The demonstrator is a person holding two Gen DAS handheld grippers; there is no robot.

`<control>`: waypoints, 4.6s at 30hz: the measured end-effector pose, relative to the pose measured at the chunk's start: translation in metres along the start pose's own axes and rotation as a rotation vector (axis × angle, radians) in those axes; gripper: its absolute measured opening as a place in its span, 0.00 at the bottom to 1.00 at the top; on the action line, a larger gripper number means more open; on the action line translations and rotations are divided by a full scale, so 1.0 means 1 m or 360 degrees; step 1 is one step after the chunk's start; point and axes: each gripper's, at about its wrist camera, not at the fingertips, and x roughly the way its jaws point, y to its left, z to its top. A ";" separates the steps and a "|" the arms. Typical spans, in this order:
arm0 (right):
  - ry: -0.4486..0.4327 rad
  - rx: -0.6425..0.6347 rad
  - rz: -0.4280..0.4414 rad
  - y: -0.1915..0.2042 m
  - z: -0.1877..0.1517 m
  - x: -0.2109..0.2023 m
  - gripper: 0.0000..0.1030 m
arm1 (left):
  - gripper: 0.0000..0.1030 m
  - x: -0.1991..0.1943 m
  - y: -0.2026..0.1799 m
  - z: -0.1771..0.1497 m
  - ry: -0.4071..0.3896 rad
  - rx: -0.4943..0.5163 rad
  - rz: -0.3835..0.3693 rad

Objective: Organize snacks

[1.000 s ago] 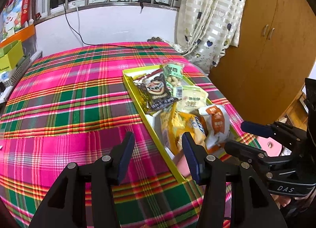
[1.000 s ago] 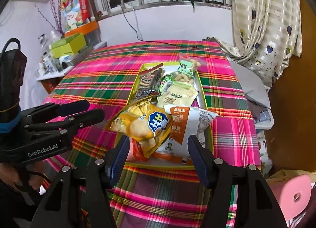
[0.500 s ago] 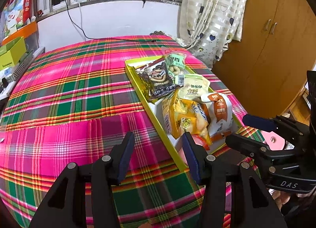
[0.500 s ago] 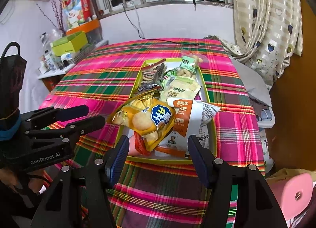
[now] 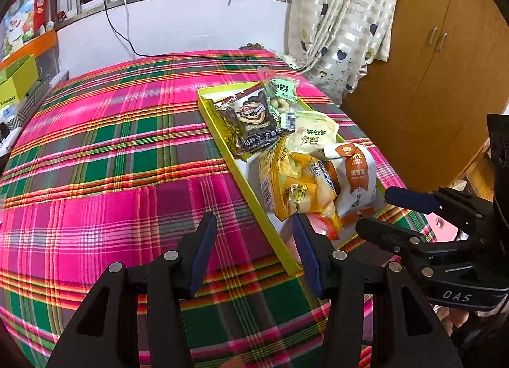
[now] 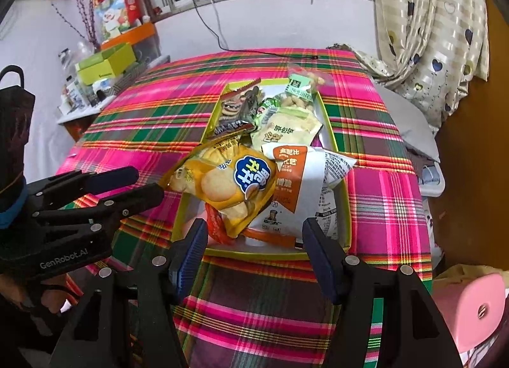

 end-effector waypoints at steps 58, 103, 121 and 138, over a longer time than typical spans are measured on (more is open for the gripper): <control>0.0036 -0.0005 0.0005 -0.001 -0.001 0.009 0.60 | 0.50 0.005 0.001 0.001 0.0016 0.0014 -0.0004; 0.0017 -0.0037 -0.0021 0.002 -0.003 0.003 0.60 | 0.50 0.000 -0.001 -0.002 0.0017 0.0029 -0.0001; 0.0023 -0.0033 -0.0013 -0.002 -0.004 0.001 0.60 | 0.50 -0.003 -0.007 0.000 0.0002 0.0062 0.0012; 0.0023 -0.0048 -0.0019 -0.003 -0.004 -0.001 0.60 | 0.50 -0.004 -0.009 0.003 0.0000 0.0067 0.0017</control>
